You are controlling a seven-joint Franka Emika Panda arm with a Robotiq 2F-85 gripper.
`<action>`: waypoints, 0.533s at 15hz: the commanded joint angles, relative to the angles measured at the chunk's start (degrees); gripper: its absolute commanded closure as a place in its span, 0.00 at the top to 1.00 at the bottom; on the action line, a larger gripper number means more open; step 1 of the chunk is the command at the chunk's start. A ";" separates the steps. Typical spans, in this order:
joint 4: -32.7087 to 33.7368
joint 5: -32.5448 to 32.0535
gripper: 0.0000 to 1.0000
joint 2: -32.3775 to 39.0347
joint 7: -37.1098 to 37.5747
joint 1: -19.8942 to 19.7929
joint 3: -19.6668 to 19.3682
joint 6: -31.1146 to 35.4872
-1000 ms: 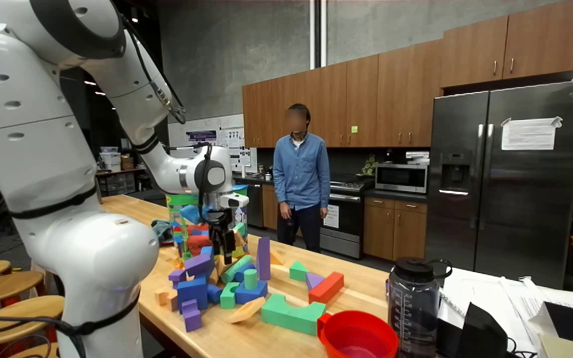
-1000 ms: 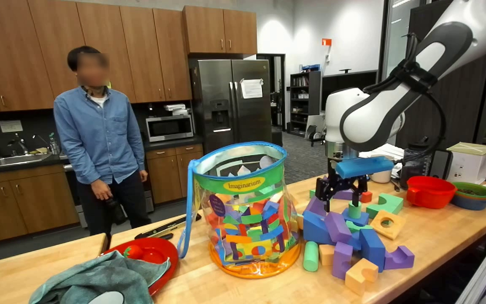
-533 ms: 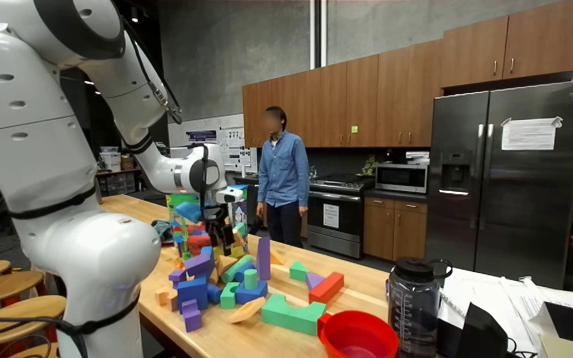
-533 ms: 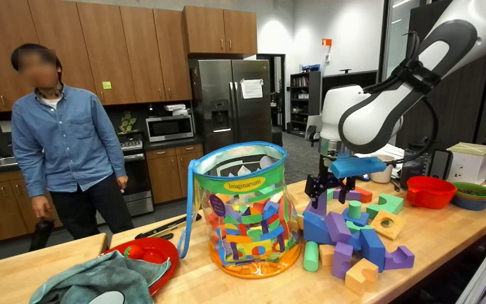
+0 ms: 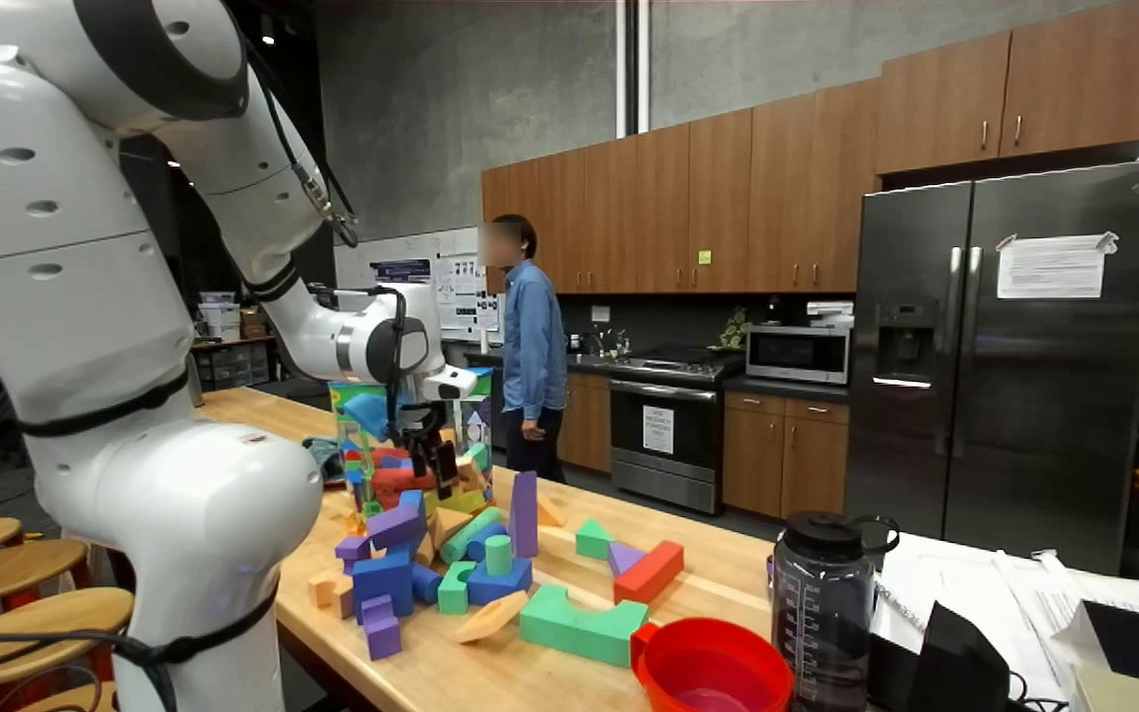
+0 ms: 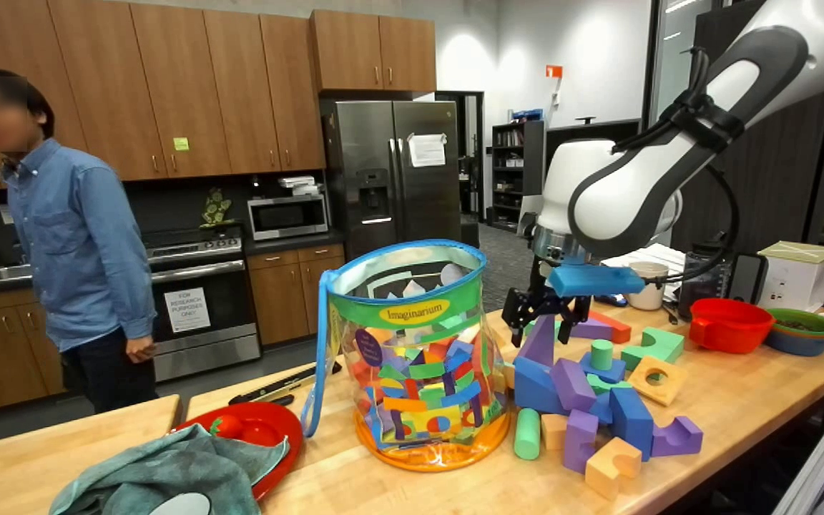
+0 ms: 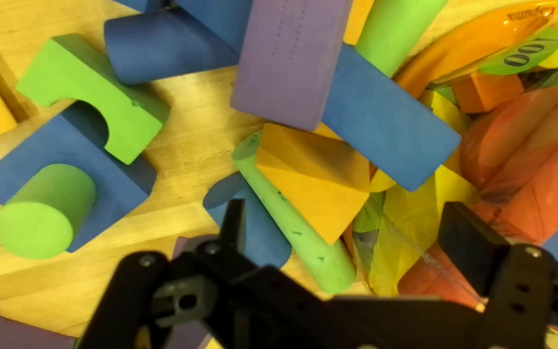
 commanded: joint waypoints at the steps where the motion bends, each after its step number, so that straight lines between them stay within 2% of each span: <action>1: -0.20 2.64 1.00 -0.78 -0.79 0.58 -0.55 -0.90; 8: -0.10 2.48 1.00 -1.01 1.90 -0.22 -0.08 -3.70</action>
